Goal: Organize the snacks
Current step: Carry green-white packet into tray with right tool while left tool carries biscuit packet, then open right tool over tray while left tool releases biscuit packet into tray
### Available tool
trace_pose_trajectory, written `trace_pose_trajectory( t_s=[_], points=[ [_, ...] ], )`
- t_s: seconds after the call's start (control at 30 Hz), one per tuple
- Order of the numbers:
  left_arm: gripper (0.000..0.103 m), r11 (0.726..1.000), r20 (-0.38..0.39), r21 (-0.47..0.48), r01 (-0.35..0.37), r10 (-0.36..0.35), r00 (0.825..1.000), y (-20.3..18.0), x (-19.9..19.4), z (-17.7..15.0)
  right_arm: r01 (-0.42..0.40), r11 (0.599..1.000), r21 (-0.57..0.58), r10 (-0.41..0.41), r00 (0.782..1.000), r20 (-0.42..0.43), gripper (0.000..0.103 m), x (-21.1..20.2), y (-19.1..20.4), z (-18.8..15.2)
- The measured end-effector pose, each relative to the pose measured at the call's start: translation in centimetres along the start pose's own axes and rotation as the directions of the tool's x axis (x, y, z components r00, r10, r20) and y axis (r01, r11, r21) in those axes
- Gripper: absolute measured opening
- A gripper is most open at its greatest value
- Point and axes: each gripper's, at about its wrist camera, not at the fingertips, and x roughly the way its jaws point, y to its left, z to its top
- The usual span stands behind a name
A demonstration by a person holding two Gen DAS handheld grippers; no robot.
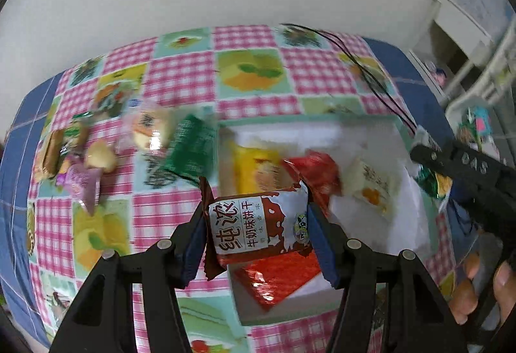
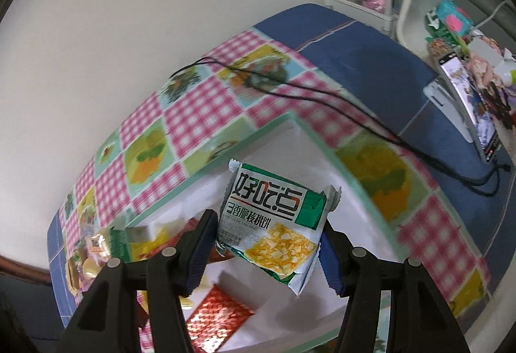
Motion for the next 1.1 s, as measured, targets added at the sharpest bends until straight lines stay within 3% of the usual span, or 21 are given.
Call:
trace_pose_trajectory(
  t_s=[0.17,0.4,0.7,0.8,0.87,1.1],
  points=[
    [0.061,0.997,-0.039,0.073,0.0,0.003,0.999,-2.9,1.5,-0.8,0.009,1.0,0.001,-0.009,1.0,-0.009,0.062,1.1,-1.3,0.4],
    [0.061,0.995,-0.098,0.099,-0.005,0.015,0.995,-4.2,4.2,-1.4,0.004,0.999,-0.036,-0.004,1.0,0.004,0.062,3.1,-1.3,0.5],
    [0.061,0.994,-0.059,0.107,0.006,0.0,0.998,-5.0,5.1,-0.6,0.011,0.998,-0.06,-0.011,1.0,-0.002,0.063,4.1,-0.7,0.4],
    [0.062,0.994,-0.038,0.108,0.003,0.002,0.999,-5.0,4.5,-0.4,0.015,0.998,-0.053,-0.016,1.0,-0.011,0.067,4.2,-0.9,0.4],
    [0.068,0.994,-0.035,0.104,0.016,-0.012,0.999,-4.8,4.1,-0.3,0.026,0.998,-0.054,-0.027,0.999,-0.018,0.074,4.2,-0.9,0.5],
    [0.069,0.997,-0.035,0.07,0.017,-0.015,0.999,-3.9,2.7,0.0,0.042,0.997,-0.06,-0.044,0.999,-0.032,0.076,3.2,-0.6,-0.1]
  ],
)
